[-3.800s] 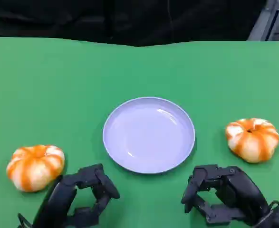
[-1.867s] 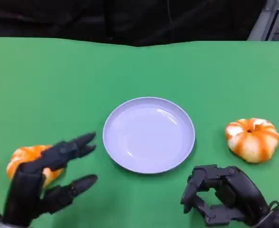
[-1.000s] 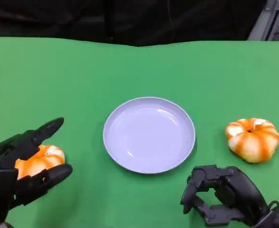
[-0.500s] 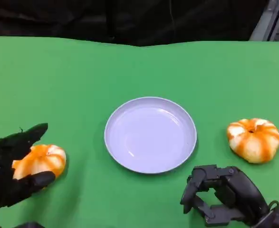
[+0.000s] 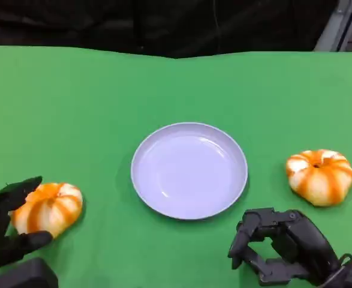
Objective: Grasp the bread from the table and place it into the plate.
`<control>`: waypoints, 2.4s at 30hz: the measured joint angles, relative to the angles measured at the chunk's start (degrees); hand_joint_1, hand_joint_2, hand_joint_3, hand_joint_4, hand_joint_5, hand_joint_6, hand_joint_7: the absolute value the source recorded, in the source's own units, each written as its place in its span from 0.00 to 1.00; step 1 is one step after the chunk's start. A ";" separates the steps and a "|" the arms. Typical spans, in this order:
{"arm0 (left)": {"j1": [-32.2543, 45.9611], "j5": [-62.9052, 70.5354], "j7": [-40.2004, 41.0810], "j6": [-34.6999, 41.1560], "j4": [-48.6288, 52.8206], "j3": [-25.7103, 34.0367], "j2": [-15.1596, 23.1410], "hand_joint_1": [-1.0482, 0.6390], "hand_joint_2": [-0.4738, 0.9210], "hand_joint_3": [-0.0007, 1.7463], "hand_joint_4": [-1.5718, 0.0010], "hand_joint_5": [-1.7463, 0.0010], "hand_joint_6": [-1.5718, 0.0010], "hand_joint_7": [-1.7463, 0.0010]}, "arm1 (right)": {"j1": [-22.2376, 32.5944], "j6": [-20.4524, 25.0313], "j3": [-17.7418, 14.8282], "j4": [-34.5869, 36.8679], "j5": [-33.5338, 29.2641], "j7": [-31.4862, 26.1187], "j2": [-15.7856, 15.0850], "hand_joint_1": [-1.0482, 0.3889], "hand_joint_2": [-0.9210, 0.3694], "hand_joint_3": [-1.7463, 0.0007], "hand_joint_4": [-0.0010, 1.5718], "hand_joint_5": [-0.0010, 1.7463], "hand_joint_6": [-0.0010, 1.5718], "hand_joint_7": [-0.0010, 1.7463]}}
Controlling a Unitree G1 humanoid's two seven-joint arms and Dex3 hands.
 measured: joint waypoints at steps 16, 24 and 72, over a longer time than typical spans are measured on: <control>-3.12 -3.68 0.37 0.07 5.50 -5.27 1.20 0.12 1.00 0.11 0.61 1.00 0.65 1.00 | 0.00 0.00 0.00 -0.11 0.01 0.20 0.01 0.80 0.24 0.41 0.58 0.76 0.59 0.58; -4.52 -4.51 0.37 -0.11 9.13 -6.92 1.21 0.12 1.00 0.10 0.62 1.00 0.64 0.99 | 0.00 -0.01 -0.03 -0.10 0.04 0.43 -0.06 0.80 0.23 0.42 0.58 0.75 0.59 0.57; -23.58 -4.14 0.35 2.09 31.66 -21.41 1.72 0.58 0.93 0.01 0.66 1.00 0.51 1.00 | 0.00 0.81 0.05 -0.23 -0.03 0.07 0.12 0.81 0.25 0.40 0.58 0.76 0.59 0.58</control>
